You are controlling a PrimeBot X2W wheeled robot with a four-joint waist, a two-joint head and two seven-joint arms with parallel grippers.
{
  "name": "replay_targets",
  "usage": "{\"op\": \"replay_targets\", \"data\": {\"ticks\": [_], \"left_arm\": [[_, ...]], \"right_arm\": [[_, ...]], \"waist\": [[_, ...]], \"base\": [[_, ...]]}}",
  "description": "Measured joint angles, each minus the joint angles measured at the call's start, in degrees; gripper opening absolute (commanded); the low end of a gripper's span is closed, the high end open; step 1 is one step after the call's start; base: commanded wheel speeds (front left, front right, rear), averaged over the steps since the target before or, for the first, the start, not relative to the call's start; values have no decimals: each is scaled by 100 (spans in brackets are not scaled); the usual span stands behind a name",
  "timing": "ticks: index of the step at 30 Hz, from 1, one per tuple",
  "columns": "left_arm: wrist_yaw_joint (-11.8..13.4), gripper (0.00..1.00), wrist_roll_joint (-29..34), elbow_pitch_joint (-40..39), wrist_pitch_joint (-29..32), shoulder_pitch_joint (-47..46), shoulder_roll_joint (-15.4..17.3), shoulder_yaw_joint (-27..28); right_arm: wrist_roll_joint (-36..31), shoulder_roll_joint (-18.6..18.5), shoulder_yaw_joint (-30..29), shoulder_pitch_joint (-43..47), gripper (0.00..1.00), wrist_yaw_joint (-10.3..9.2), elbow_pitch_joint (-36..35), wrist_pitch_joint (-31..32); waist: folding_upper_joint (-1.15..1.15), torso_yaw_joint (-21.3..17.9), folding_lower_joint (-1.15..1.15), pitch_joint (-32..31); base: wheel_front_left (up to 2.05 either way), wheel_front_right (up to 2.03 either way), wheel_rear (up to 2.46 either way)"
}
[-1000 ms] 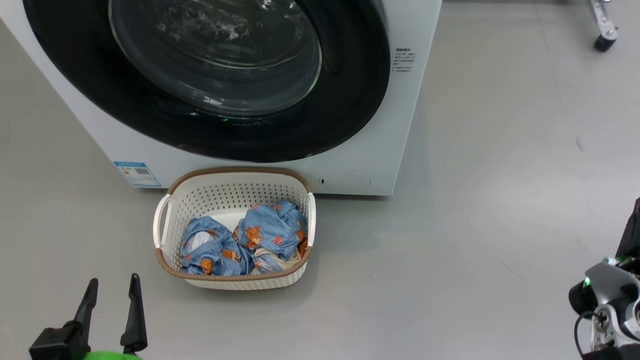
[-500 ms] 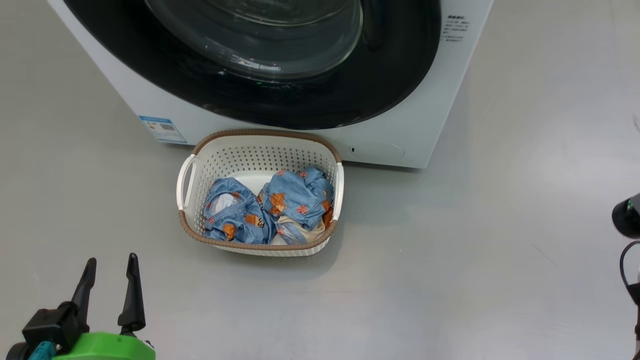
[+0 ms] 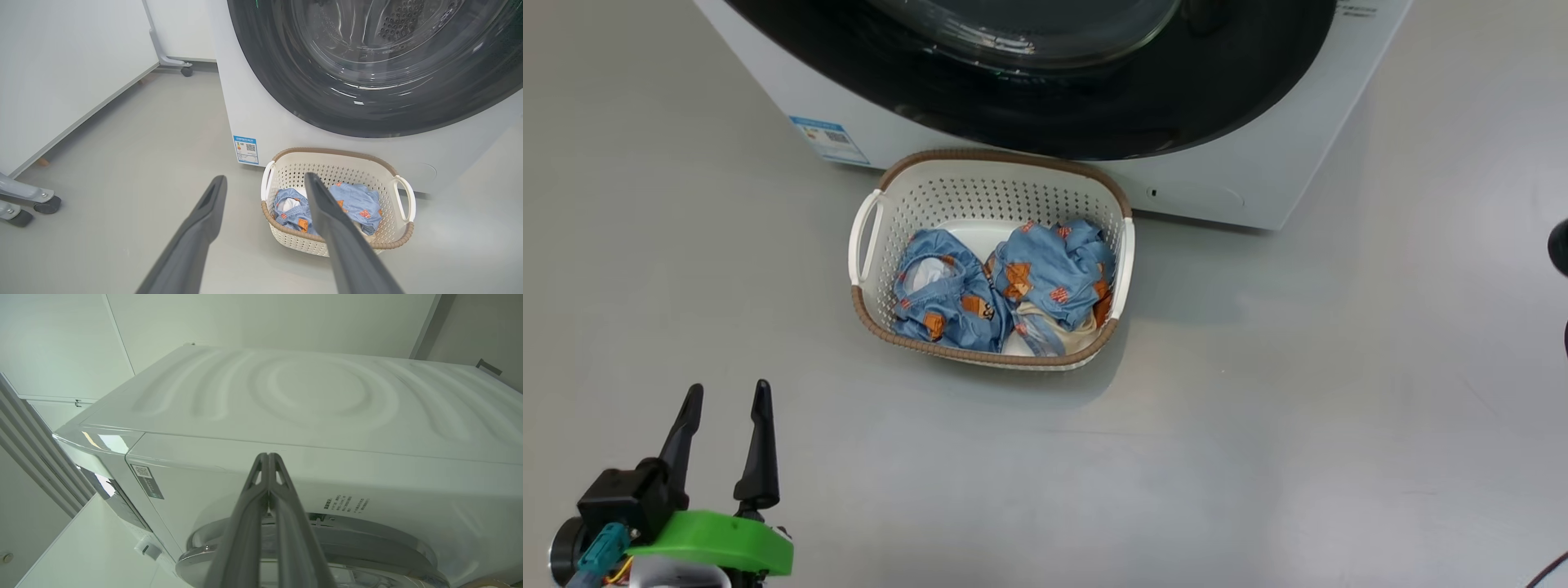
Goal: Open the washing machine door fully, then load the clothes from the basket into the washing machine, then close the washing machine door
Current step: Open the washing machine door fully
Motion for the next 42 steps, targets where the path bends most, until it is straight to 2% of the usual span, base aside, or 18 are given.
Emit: {"op": "replay_targets", "data": {"ticks": [9, 20, 42], "left_arm": [[0, 100, -52, 60, 0, -196, 11, -213], [0, 100, -111, 249, 0, -263, -10, -204], [0, 100, -218, 392, 0, -292, -60, -214]], "right_arm": [[-233, -97, 255, -610, 0, 0, 147, 233], [-347, -109, 690, -977, 0, 0, 441, 601], [-527, -209, 1058, -1794, 0, 1, 817, 1062]], "waist": [[0, 289, 0, 322], [0, 642, 0, 504], [0, 935, 0, 805]], "base": [[0, 0, 0], [0, 0, 0], [0, 0, 0]]}}
